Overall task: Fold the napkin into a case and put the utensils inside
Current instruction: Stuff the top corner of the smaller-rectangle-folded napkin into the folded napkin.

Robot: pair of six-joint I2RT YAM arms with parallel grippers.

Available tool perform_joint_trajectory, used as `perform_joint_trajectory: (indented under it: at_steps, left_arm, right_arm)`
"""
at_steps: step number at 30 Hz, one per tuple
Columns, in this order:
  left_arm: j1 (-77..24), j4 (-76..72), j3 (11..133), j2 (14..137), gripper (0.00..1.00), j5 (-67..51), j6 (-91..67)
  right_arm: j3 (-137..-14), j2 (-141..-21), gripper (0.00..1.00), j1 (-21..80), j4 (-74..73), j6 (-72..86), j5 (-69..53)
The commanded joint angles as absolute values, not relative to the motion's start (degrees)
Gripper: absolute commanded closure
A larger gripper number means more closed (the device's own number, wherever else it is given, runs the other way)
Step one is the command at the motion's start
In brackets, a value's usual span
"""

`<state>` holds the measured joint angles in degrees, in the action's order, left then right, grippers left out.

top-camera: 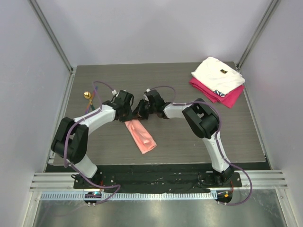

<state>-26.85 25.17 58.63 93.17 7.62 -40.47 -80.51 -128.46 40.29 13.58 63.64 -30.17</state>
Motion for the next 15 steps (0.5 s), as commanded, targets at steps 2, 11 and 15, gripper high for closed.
perform_joint_trajectory:
  at_steps: [2,11,15]
  left_arm:
    - [-27.07,24.43,58.45,91.94,1.00,7.03,-41.22]
    - [-26.11,26.89,55.21,84.21,0.57,14.05,-44.03]
    - [-24.18,27.42,51.43,77.63,0.65,15.56,-46.31]
  right_arm:
    - [-78.58,-128.06,0.94,40.34,21.88,66.53,-33.48]
    - [-78.13,-126.83,0.81,40.52,15.40,60.13,-33.57]
    - [-78.49,-125.42,0.75,40.69,11.78,56.78,-32.61]
